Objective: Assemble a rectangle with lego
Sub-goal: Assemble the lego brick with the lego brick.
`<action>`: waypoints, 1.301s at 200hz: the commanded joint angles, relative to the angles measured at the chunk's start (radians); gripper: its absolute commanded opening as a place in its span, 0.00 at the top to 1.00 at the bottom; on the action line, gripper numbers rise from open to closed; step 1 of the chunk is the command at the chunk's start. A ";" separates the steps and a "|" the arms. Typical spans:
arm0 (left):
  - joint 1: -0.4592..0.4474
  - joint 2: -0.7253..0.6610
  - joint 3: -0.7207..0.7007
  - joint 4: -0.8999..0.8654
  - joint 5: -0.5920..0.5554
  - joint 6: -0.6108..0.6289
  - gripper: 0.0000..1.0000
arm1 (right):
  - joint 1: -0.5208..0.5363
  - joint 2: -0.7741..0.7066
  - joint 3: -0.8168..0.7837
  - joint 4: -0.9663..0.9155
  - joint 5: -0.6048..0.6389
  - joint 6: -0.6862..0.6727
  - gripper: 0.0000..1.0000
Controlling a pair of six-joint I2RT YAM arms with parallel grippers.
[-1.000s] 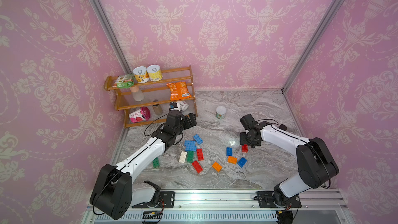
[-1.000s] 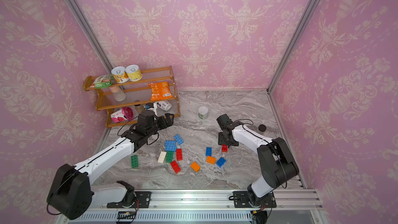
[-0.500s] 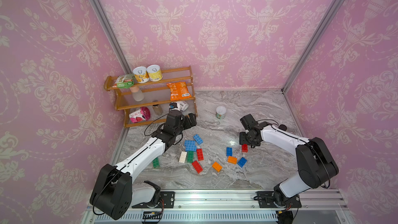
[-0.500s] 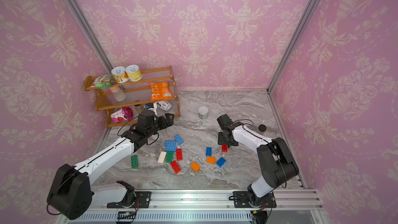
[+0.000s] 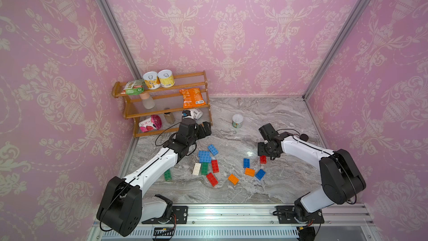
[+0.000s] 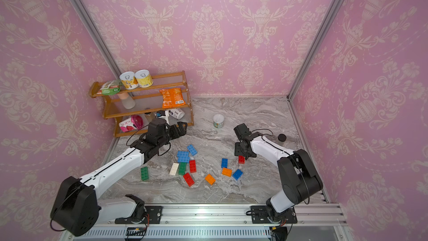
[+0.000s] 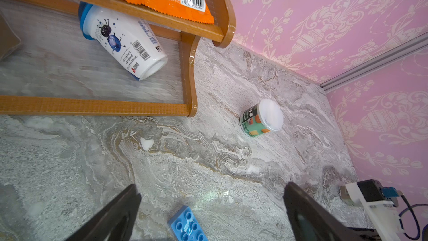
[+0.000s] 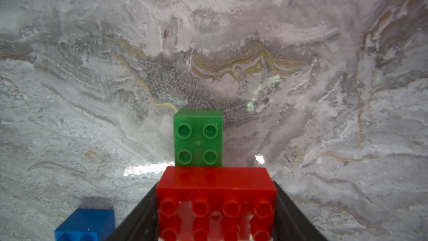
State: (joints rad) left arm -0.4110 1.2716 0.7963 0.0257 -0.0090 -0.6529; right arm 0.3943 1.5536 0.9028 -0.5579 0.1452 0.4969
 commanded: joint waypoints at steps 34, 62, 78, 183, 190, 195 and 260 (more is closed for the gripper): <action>-0.009 -0.015 0.034 -0.014 -0.015 0.026 0.01 | -0.009 -0.007 -0.038 -0.057 0.010 -0.001 0.94; -0.009 -0.013 0.034 -0.010 -0.011 0.025 0.01 | -0.011 -0.015 -0.037 -0.062 0.018 0.002 0.93; -0.009 -0.010 0.034 -0.010 -0.011 0.025 0.01 | -0.012 -0.017 -0.035 -0.064 0.020 0.002 0.93; -0.009 -0.011 0.029 -0.007 -0.014 0.022 0.01 | -0.018 0.033 -0.047 -0.055 0.042 -0.004 0.95; -0.009 -0.011 0.029 -0.006 -0.013 0.022 0.01 | -0.017 0.035 -0.049 -0.056 0.048 -0.005 0.96; -0.009 -0.011 0.029 -0.004 -0.013 0.020 0.01 | -0.017 0.036 -0.048 -0.058 0.050 -0.006 0.97; -0.009 -0.007 0.027 -0.002 -0.007 0.018 0.01 | -0.018 0.034 -0.060 -0.056 0.064 -0.004 0.99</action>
State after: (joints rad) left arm -0.4110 1.2716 0.8047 0.0273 -0.0086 -0.6479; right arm 0.3866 1.5490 0.8886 -0.5560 0.1551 0.4973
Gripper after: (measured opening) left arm 0.993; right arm 0.684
